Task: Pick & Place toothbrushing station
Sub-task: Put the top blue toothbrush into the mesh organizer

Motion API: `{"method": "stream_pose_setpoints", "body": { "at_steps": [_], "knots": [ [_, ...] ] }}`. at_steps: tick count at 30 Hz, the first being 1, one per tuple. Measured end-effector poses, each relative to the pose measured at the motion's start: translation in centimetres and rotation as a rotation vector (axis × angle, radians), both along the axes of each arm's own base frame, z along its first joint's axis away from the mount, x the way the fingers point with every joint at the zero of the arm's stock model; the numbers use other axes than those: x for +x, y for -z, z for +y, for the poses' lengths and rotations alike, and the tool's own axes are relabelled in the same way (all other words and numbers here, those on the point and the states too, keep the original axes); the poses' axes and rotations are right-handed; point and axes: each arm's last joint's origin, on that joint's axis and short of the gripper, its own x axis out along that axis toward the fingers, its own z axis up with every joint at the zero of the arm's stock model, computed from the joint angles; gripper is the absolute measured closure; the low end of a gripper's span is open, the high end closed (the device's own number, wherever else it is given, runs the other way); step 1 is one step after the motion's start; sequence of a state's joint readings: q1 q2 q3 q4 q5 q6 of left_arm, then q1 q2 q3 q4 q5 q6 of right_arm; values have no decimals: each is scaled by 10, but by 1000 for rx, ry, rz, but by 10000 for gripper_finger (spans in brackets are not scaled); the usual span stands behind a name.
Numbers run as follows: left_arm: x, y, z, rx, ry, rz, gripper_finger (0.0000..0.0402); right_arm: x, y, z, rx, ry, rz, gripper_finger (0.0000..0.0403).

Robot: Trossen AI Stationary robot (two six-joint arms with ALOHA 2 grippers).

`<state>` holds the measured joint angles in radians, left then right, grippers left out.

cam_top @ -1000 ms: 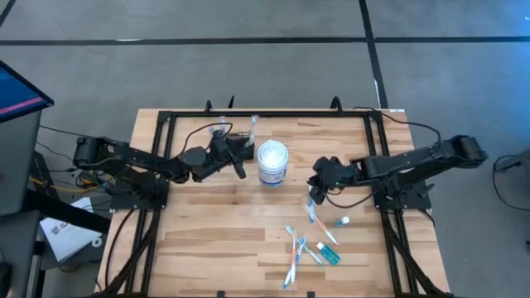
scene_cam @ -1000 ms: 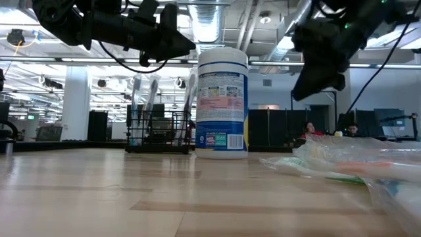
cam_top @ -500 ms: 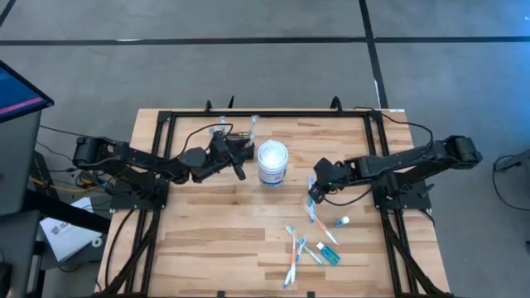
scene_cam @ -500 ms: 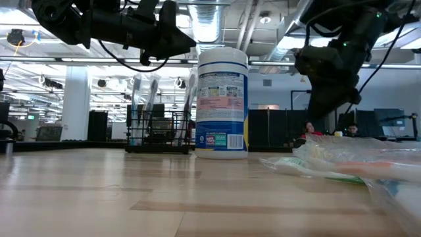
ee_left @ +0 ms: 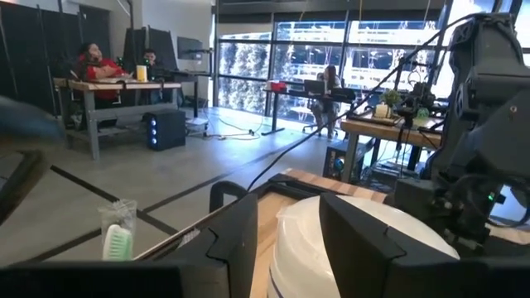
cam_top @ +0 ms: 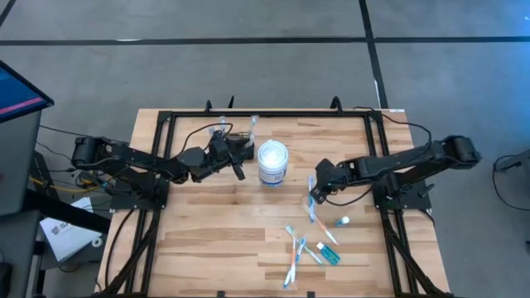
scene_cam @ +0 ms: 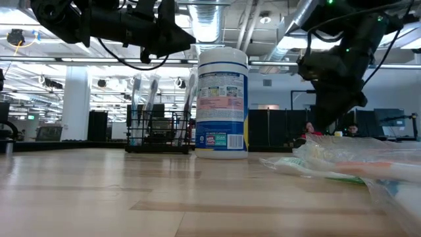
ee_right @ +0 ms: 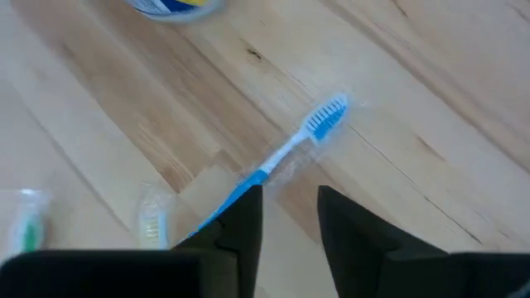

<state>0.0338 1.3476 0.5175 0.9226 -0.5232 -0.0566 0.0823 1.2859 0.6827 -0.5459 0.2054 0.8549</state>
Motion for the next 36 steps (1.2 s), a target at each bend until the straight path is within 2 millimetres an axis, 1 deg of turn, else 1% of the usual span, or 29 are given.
{"method": "stream_pose_setpoints", "body": {
  "at_steps": [5, 9, 13, 16, 19, 28, 36],
  "knots": [
    [0, 0, 0, 0, 0, 1, 275, 7, 18, 0, -4, 8, 76, 250],
    [0, 0, 0, 0, 0, 1, 275, 14, 28, -2, -11, 5, 93, 220],
    [0, 0, 0, 0, 0, 2, 274, 16, 32, -5, -8, 13, 96, 196],
    [0, 0, 0, 0, 0, 2, 274, 17, 31, -5, -5, 17, 88, 186],
    [0, 0, 0, 0, 1, 2, 274, 18, 31, -5, -2, 23, 72, 184],
    [0, 1, 0, 0, 1, 4, 274, 29, 52, -4, 9, 6, 101, 202],
    [0, 1, 0, 0, 1, 4, 274, 28, 48, -3, 21, 12, 90, 232]
  ]
}}
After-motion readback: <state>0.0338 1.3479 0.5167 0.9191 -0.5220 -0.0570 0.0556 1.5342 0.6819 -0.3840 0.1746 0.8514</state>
